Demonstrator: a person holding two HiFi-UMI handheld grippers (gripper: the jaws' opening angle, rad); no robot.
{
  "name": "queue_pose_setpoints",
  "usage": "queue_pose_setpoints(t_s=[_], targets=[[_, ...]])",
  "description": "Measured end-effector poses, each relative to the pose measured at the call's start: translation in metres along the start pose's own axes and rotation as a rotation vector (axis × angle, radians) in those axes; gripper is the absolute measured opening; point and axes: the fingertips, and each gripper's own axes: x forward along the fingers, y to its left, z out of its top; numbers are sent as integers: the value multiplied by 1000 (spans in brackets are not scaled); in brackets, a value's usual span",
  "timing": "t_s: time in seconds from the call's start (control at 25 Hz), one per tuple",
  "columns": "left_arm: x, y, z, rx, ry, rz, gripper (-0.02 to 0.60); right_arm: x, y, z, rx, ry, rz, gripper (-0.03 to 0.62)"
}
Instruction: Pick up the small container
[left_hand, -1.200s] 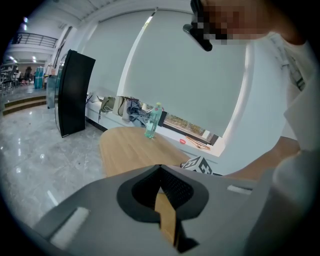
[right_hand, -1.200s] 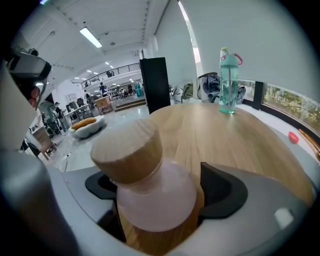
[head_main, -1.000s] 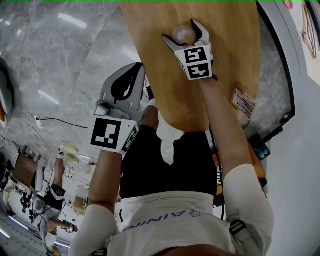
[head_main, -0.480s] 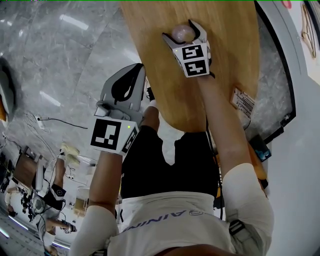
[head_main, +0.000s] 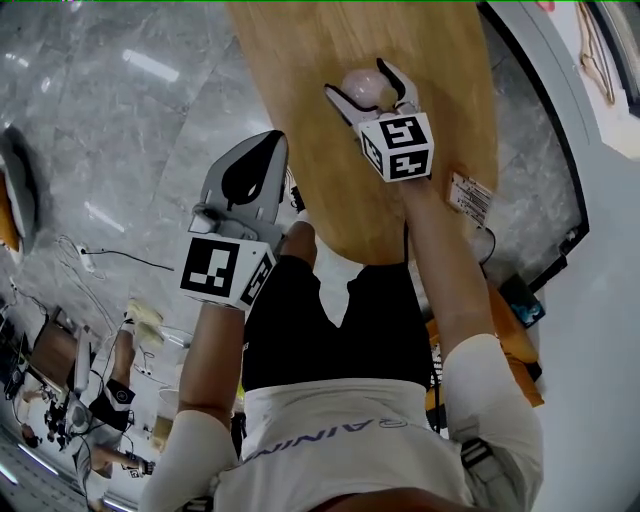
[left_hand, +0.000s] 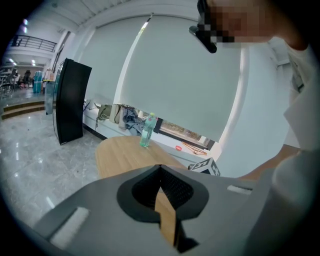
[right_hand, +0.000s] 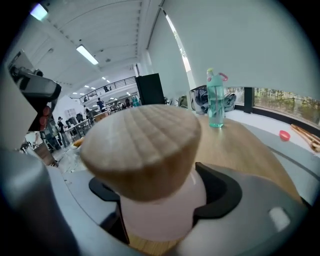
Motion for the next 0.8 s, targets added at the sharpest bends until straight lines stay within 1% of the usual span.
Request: queue_pose_setpoints(t_s=[0.16, 0.32, 0.4, 0.48, 0.64, 0.8], targets=[[-14, -14, 35, 19, -35, 4, 0, -54, 3, 40, 3, -71, -2, 430], [-43, -35, 70, 18, -60, 11, 0, -124, 21, 79, 0, -101, 17, 430], [-53, -48, 92, 27, -78, -7, 0, -158, 27, 104, -1, -118, 8, 430], [-57, -65, 118, 53, -109, -32, 0, -191, 27, 133, -8, -149, -6, 430], [-77, -110, 169, 94, -176, -77, 0, -263, 29, 187, 8, -217, -24, 430], [-111, -149, 200, 103, -221, -98, 0, -331, 40, 225, 24, -261, -33, 430]])
